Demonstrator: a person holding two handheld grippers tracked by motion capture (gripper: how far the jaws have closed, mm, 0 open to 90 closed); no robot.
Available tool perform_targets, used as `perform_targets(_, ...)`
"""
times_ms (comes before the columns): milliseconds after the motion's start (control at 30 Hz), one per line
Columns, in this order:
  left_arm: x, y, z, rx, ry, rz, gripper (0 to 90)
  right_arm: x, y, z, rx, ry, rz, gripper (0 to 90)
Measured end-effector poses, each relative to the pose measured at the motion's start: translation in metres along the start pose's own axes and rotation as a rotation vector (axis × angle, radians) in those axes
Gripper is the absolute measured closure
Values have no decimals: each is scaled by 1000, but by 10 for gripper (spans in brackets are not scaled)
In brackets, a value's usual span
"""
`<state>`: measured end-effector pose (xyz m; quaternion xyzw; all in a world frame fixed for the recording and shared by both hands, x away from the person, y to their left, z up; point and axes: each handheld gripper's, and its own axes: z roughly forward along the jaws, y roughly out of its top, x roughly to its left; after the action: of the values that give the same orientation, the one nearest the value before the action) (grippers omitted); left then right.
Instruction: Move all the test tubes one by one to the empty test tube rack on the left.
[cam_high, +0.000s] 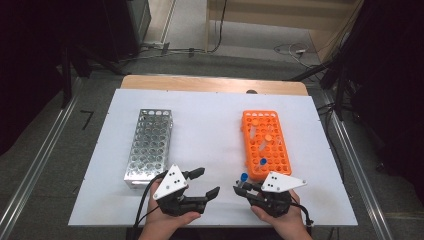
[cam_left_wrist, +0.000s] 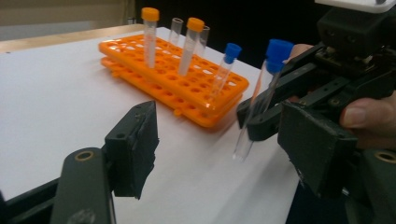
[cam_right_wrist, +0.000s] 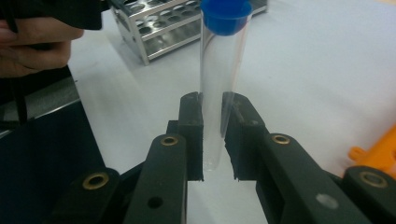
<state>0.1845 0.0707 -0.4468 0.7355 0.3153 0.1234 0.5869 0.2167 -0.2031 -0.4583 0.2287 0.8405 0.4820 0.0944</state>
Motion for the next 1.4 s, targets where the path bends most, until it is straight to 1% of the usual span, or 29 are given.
perform_targets(67,-3,0,3,7,-8,4,339,4,1,4,6,11,-9,754)
perform_targets(133,-5,0,7,16,-36,-2,376,8,2,8,11,22,-18,754)
perform_targets(200,-6,-1,11,26,-54,3,404,11,2,10,17,31,-27,754)
perform_targets(267,-8,-2,13,28,-80,6,480,14,2,14,23,40,-36,754)
perform_targets(333,-10,-2,15,33,-99,9,516,18,3,17,32,51,-43,754)
perform_targets(400,-11,-2,17,35,-108,9,534,21,3,20,33,63,-56,754)
perform_targets(500,-12,-3,19,46,-121,14,583,25,3,22,36,71,-65,754)
perform_targets(600,-14,-3,20,52,-131,19,643,26,3,23,38,80,-72,754)
perform_targets(733,-13,-2,20,51,-132,17,715,28,3,24,42,90,-77,754)
perform_targets(833,-13,-2,20,54,-122,29,736,28,3,24,41,94,-75,754)
perform_targets(967,-12,-1,18,51,-107,32,765,27,3,24,36,102,-68,752)
perform_targets(1033,-10,0,16,39,-112,21,770,26,2,22,21,107,-67,744)
perform_targets(1067,-9,0,15,33,-111,17,770,25,2,21,11,109,-69,723)
perform_targets(1133,-8,1,13,25,-105,16,771,24,2,17,-6,99,-68,632)
perform_targets(1400,-2,4,4,9,-69,15,771,8,1,-1,-45,67,-30,445)
